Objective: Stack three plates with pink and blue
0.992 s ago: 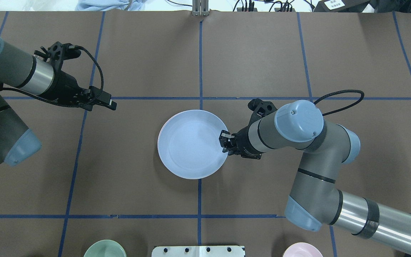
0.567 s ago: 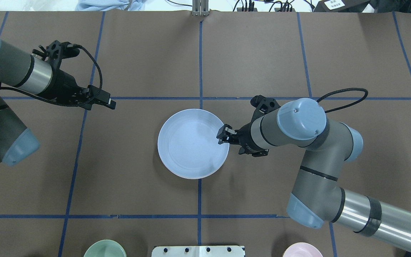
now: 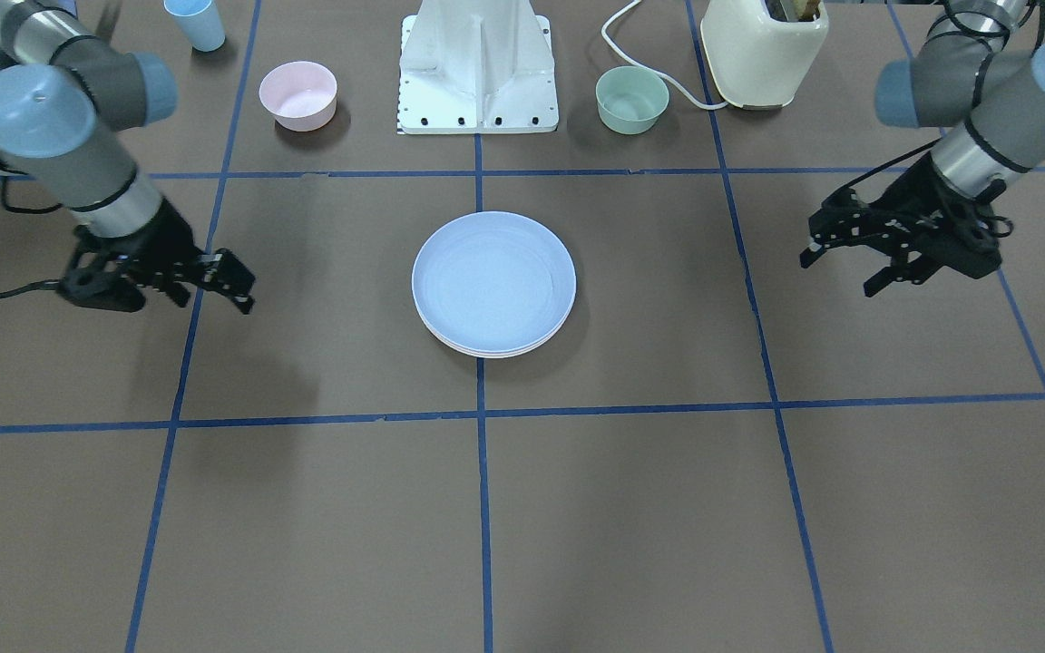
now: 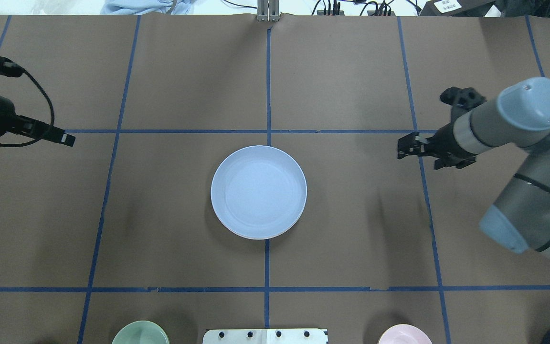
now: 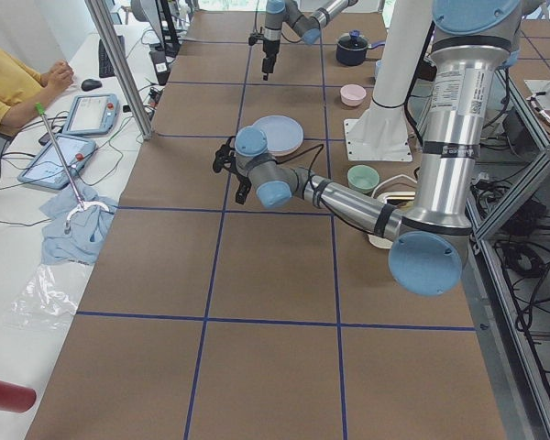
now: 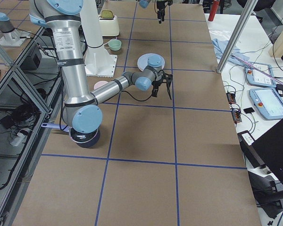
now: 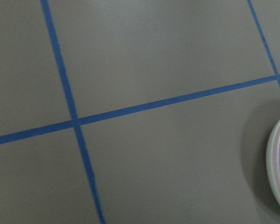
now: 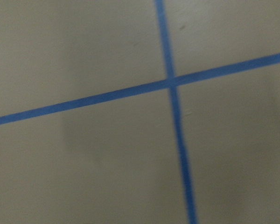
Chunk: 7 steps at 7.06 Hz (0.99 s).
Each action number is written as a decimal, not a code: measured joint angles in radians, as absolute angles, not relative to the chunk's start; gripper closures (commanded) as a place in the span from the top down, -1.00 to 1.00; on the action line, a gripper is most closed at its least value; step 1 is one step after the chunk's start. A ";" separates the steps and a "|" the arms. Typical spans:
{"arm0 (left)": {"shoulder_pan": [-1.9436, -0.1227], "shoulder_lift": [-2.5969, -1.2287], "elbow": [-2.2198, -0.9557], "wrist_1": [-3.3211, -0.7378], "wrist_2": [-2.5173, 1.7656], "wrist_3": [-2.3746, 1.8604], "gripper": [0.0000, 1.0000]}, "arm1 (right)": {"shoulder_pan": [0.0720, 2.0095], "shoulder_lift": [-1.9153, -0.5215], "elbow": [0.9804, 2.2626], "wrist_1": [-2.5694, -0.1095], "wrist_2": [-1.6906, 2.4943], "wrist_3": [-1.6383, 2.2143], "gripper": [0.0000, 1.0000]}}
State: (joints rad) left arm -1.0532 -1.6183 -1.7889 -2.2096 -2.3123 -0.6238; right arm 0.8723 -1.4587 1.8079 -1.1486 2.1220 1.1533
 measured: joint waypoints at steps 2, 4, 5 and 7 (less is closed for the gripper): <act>-1.166 -1.535 -1.773 -2.190 -2.312 -0.394 0.99 | 1.142 -1.588 1.776 -1.226 2.262 0.692 1.00; -1.310 -1.494 -1.719 -2.127 -2.308 -0.146 0.99 | 1.334 -1.634 1.713 -1.343 2.298 0.298 1.00; -1.372 -1.487 -1.678 -2.110 -2.308 -0.056 0.99 | 1.385 -1.635 1.697 -1.380 2.306 0.216 1.00; -1.422 -1.480 -1.638 -2.101 -2.308 0.005 0.99 | 1.423 -1.637 1.685 -1.413 2.345 0.173 1.00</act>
